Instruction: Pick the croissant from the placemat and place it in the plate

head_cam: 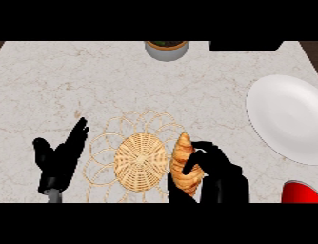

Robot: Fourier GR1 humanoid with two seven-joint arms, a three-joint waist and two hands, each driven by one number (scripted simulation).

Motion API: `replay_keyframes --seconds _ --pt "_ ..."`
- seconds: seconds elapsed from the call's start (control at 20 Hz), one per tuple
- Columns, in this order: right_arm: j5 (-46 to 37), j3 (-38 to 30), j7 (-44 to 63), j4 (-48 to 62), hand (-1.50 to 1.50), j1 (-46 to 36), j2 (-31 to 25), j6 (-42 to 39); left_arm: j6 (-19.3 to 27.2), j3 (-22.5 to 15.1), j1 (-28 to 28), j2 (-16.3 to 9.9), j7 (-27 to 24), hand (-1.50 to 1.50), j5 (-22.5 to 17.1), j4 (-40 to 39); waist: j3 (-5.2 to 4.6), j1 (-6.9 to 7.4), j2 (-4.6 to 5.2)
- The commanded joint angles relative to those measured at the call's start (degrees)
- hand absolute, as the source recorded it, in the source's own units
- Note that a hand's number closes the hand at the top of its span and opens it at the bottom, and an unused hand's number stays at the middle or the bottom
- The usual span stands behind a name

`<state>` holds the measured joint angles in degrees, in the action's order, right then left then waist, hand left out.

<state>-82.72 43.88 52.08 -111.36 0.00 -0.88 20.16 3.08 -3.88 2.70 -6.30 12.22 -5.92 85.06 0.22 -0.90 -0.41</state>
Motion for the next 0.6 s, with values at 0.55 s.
replay_keyframes --seconds 0.55 --pt "31.00 -28.16 -17.00 2.81 1.50 4.59 -16.79 26.75 -0.24 0.65 -2.72 0.86 1.93 0.00 -0.18 -2.31 -0.11 0.88 0.61"
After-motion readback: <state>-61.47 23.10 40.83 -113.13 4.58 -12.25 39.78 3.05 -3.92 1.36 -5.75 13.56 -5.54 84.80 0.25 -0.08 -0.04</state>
